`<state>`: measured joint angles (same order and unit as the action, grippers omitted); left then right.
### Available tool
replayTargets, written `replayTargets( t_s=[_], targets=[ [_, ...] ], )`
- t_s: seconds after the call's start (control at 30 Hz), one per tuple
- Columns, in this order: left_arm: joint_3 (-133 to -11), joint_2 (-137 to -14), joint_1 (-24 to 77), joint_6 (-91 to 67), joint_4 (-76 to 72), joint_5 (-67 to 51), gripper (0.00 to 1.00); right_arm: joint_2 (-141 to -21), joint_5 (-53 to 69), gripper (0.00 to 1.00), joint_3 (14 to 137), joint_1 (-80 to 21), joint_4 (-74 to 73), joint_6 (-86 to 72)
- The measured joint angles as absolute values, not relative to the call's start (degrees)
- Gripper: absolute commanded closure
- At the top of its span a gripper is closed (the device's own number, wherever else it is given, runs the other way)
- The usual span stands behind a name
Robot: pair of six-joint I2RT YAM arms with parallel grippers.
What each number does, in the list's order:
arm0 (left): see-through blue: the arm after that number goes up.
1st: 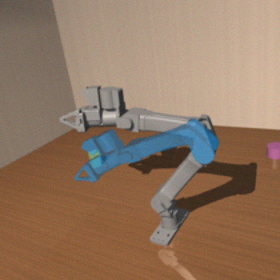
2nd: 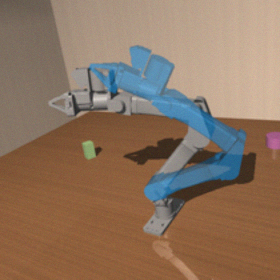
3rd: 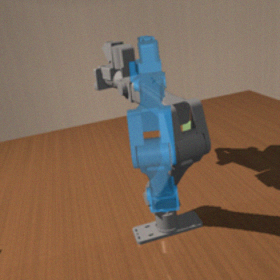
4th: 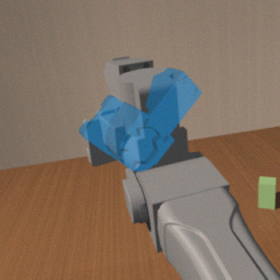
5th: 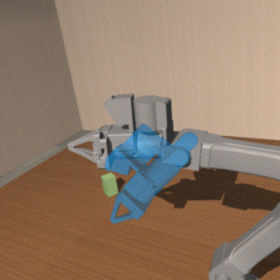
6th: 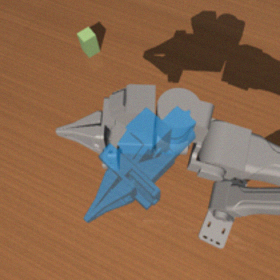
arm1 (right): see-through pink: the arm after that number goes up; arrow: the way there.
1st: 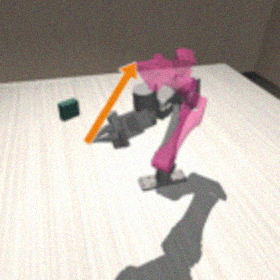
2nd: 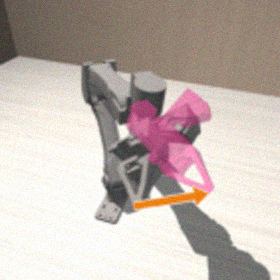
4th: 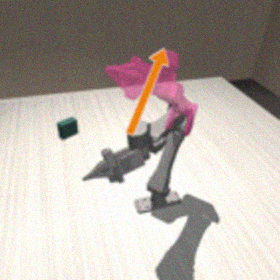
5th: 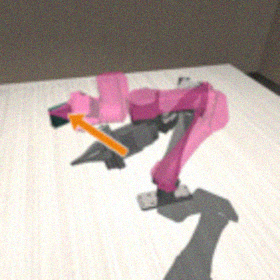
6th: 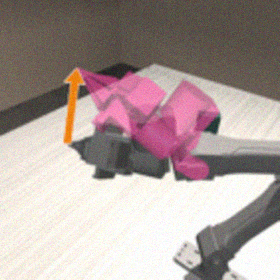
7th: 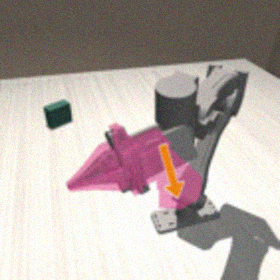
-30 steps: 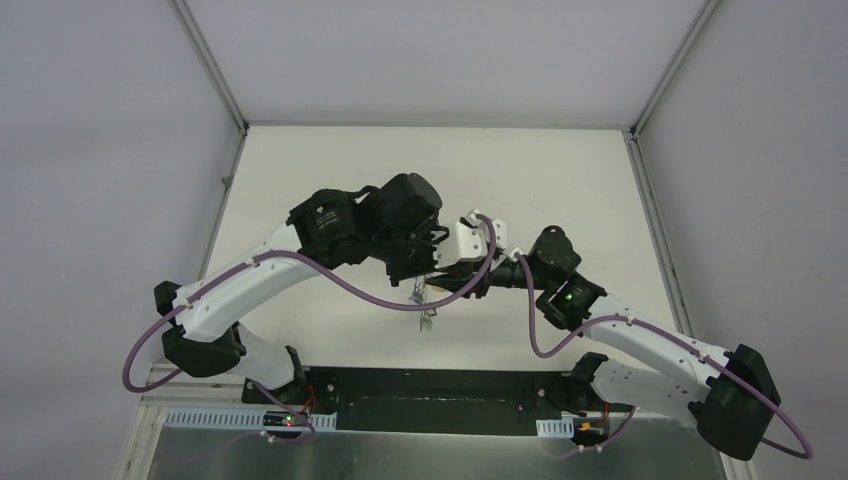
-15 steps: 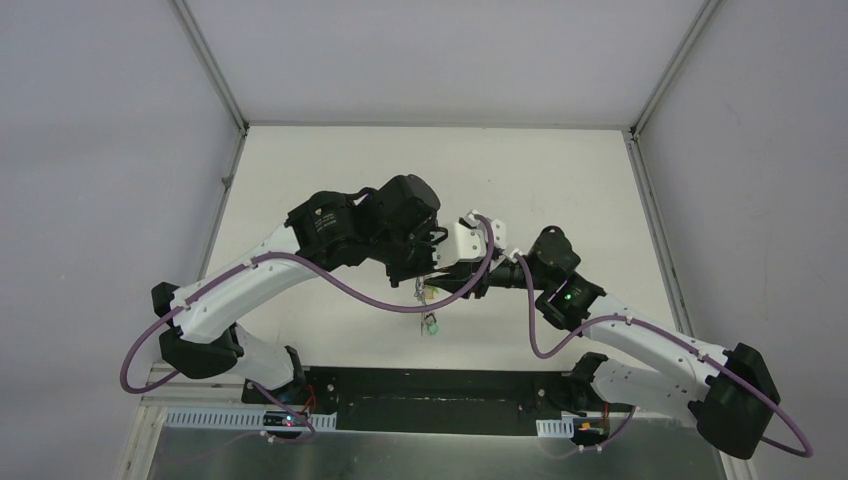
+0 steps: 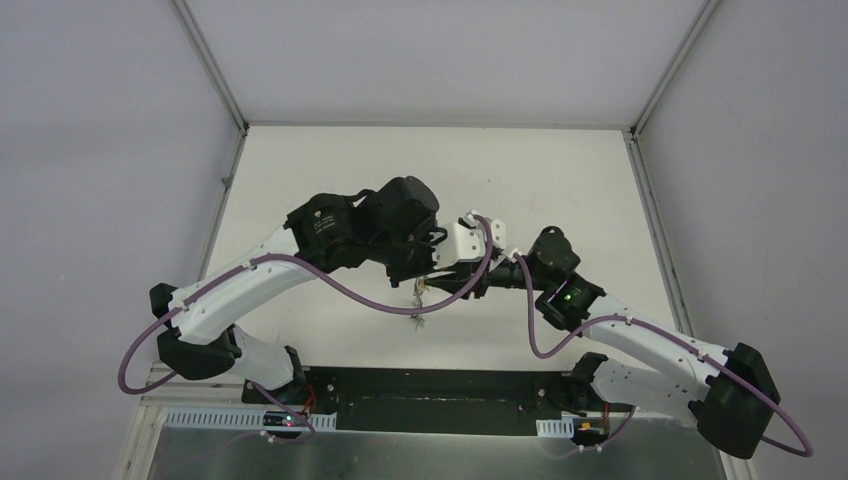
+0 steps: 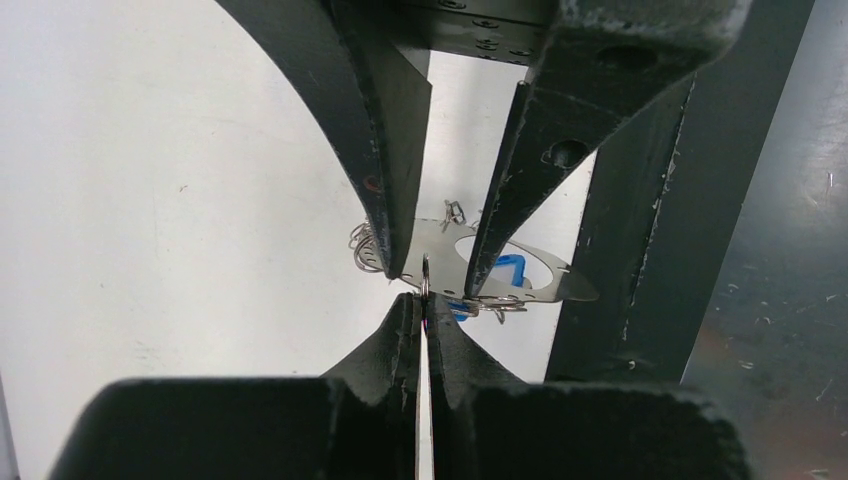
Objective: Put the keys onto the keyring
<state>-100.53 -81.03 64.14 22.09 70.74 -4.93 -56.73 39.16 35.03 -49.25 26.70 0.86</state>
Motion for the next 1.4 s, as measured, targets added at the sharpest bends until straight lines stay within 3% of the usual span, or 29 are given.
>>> replayTargets(
  t_s=[0.13, 0.47, 0.7, 0.93, 1.0, 1.07, 1.2, 1.4],
  targets=[
    [-100.33, -80.93, 64.14, 22.06, 70.52, -4.64, 1.00, -56.62, 38.54, 0.58, 34.98, -49.30, 26.61, 0.91],
    [-99.53, -80.86, 64.16, 22.04, 70.00, -4.54, 1.00, -55.57, 37.41, 0.60, 33.93, -49.54, 26.26, 0.93],
    [-98.89, -80.64, 64.18, 21.96, 68.45, -4.60, 1.00, -54.59, 36.03, 0.72, 33.52, -49.87, 26.48, 0.97],
    [-97.86, -80.23, 64.18, 21.69, 67.90, -4.78, 1.00, -54.59, 35.77, 0.94, 33.01, -49.87, 27.14, 0.97],
    [-97.45, -79.83, 64.16, 21.74, 68.27, -4.51, 1.00, -54.37, 35.81, 0.96, 32.97, -49.87, 27.94, 0.91],
    [-97.12, -79.64, 64.16, 21.74, 68.64, -4.32, 1.00, -53.93, 35.83, 0.93, 32.93, -50.04, 28.49, 0.99],
    [-96.60, -79.48, 64.18, 21.78, 68.77, -3.68, 1.00, -53.71, 35.79, 0.75, 32.86, -50.09, 28.86, 0.91],
    [-95.90, -79.48, 64.14, 21.82, 69.41, -2.83, 1.00, -52.75, 35.81, 0.68, 32.86, -50.13, 31.03, 0.93]
  ],
)
